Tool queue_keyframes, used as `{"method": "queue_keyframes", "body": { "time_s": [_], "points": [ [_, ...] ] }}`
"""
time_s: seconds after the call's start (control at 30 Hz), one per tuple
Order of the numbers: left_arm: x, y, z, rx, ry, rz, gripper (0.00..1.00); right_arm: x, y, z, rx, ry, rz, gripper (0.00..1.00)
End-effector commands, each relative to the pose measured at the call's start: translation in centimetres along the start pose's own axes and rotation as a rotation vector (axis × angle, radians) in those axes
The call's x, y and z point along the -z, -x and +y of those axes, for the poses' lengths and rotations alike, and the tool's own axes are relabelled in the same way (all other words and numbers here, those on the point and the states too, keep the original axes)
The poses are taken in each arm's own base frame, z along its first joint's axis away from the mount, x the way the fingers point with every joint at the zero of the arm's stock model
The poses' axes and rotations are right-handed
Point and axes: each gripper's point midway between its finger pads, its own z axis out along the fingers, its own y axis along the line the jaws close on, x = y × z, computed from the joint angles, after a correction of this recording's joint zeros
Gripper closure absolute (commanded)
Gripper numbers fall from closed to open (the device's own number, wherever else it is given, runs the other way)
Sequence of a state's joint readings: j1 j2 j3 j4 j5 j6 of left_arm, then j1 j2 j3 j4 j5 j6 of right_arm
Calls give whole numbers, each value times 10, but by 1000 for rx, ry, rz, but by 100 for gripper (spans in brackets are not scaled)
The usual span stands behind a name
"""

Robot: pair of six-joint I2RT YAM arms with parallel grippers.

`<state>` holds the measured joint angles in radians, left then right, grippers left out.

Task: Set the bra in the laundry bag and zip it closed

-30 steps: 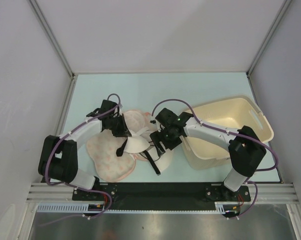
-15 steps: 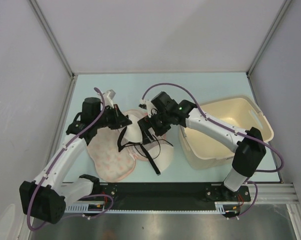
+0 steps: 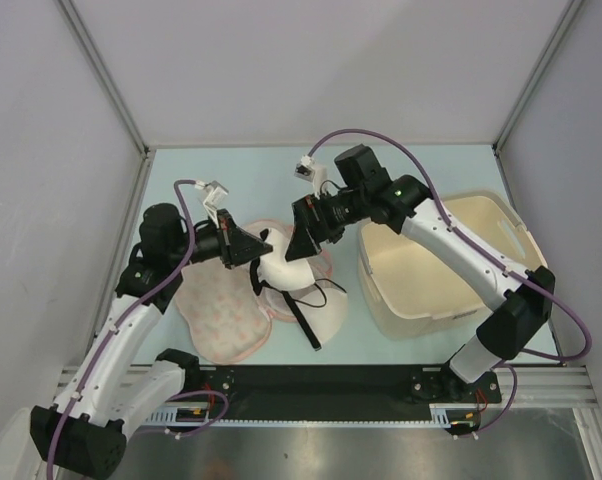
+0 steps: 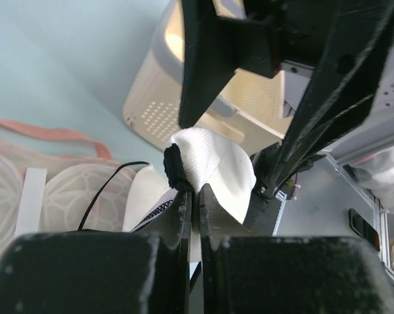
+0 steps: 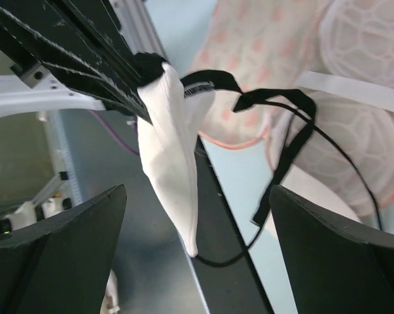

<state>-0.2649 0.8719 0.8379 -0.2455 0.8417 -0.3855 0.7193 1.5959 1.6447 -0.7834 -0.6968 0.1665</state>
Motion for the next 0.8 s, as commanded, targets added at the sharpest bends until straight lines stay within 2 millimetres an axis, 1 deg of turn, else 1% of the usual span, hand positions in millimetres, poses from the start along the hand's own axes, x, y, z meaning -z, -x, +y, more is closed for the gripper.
{"method": "queue_keyframes", "body": {
  "time_s": [0.0, 0.07, 0.1, 0.17, 0.2, 0.27, 0.3, 0.37, 0.4, 0.43, 0.47, 0.53, 0.57, 0.6, 0.63, 0.67, 0.7, 0.73, 0.77],
  "points": [
    [8, 12, -32, -95, -136, -38, 100, 5, 10, 41, 12, 154, -48, 7],
    [10, 13, -36, -97, -145, -44, 100, 0, 11, 48, -1, 181, -49, 12],
    [11, 13, -38, -101, -155, -47, 100, -3, 10, 47, -11, 187, -42, 21],
    [15, 16, -47, -108, -180, -59, 100, -8, 8, 51, -24, 192, -28, 33],
    [16, 17, -50, -112, -185, -64, 100, -11, 8, 52, -30, 198, -18, 44],
    [20, 23, -57, -124, -194, -89, 100, -12, 4, 58, -38, 205, -1, 59],
    [21, 25, -60, -124, -195, -100, 100, -11, 4, 61, -40, 205, -3, 77],
    [25, 35, -66, -127, -186, -138, 74, -6, 4, 64, -49, 197, -22, 94],
    [27, 39, -67, -128, -174, -152, 60, -4, 5, 63, -53, 182, -31, 100],
    [30, 47, -72, -137, -167, -176, 37, 3, 7, 65, -45, 164, -55, 100],
    [35, 54, -77, -154, -157, -211, 29, 8, 9, 62, -60, 143, -67, 100],
    [44, 65, -89, -173, -153, -258, 17, 21, 16, 64, -59, 117, -106, 100],
    [48, 70, -90, -173, -134, -284, 15, 31, 19, 68, -56, 111, -127, 100],
    [55, 74, -96, -188, -127, -315, 14, 38, 23, 69, -63, 105, -143, 100],
    [62, 83, -102, -201, -114, -350, 12, 43, 26, 73, -53, 103, -156, 100],
    [66, 85, -102, -191, -85, -363, 11, 54, 32, 82, -39, 101, -173, 100],
    [74, 97, -96, -183, -6, -436, 11, 59, 34, 87, -32, 102, -182, 100],
    [86, 111, -98, -194, 58, -498, 11, 64, 37, 93, -24, 103, -193, 100],
    [92, 109, -85, -142, 149, -509, 11, 73, 44, 103, -7, 112, -214, 100]
  ]
}}
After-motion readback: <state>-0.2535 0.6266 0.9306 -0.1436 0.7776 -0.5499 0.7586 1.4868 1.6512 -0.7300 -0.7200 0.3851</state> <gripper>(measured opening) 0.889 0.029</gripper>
